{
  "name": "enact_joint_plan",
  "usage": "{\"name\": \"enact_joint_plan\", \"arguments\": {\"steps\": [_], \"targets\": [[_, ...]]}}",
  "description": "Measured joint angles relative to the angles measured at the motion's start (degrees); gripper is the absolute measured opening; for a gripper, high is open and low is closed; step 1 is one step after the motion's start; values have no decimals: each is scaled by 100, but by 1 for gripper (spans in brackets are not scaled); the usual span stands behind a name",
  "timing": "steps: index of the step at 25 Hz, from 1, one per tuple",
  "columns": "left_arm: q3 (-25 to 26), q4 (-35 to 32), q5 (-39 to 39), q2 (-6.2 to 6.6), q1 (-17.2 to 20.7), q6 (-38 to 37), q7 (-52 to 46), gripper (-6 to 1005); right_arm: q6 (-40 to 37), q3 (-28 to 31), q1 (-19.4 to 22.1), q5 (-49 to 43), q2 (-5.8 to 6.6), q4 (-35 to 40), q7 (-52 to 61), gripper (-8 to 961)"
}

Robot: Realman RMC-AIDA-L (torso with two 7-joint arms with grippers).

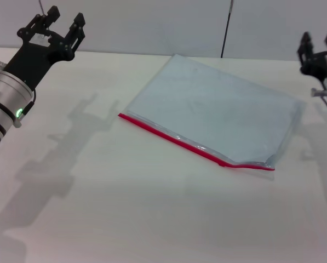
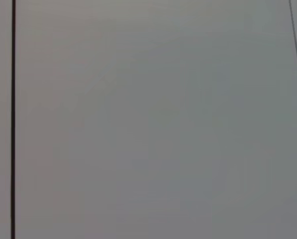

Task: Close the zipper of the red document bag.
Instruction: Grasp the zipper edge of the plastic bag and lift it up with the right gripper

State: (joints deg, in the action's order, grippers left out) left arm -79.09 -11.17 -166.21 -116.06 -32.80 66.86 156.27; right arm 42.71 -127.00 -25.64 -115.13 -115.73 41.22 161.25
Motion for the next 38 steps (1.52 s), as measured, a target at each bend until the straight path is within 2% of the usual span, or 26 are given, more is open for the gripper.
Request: {"name": "enact_joint_plan", "arguments": {"steps": [2,4,8,12,16,18,22,26,28,31,35,37,38], "targets": [[0,4,0,8,6,-39,0,585,-339,1,20,-58,32,132,-19,499],[0,5,0,18,11,-84,0,585,-779,2,62,-164,128,353,-24,499],[0,6,3,28,17,-114,0,585,-1742,23,318,-504,464,1149,-26,499],[-1,7,13,37,13,-154,0,586,-2333,46,678,-1010,769,2034,-28,500],[-1,10,26,43,8,-199,0,586,-3276,270,875,-1459,928,2693,-33,500],[-3,-1,30,43,-2,-253,0,586,-3708,402,916,-1699,935,2855,-36,501],[-12,-2,36,42,-25,-312,0,586,-4493,514,940,-2133,888,3085,-87,501],[-28,1,36,47,-26,-410,0,586,-5192,609,1141,-2325,869,3547,-447,501],[-36,2,36,48,-26,-446,0,587,-5532,786,1312,-2379,791,3794,-773,502],[-39,1,36,49,-26,-456,0,587,-6126,1197,1555,-2526,548,4056,-1244,502],[-32,1,38,56,-25,-541,0,587,-7060,1788,1886,-3104,64,4478,-1781,502],[-13,-10,42,57,-28,-582,0,587,-7338,1827,1978,-3352,-43,4686,-1897,503],[-13,-10,42,57,-28,-582,0,587,-7427,1795,1986,-3401,-44,4755,-1900,503]]}}
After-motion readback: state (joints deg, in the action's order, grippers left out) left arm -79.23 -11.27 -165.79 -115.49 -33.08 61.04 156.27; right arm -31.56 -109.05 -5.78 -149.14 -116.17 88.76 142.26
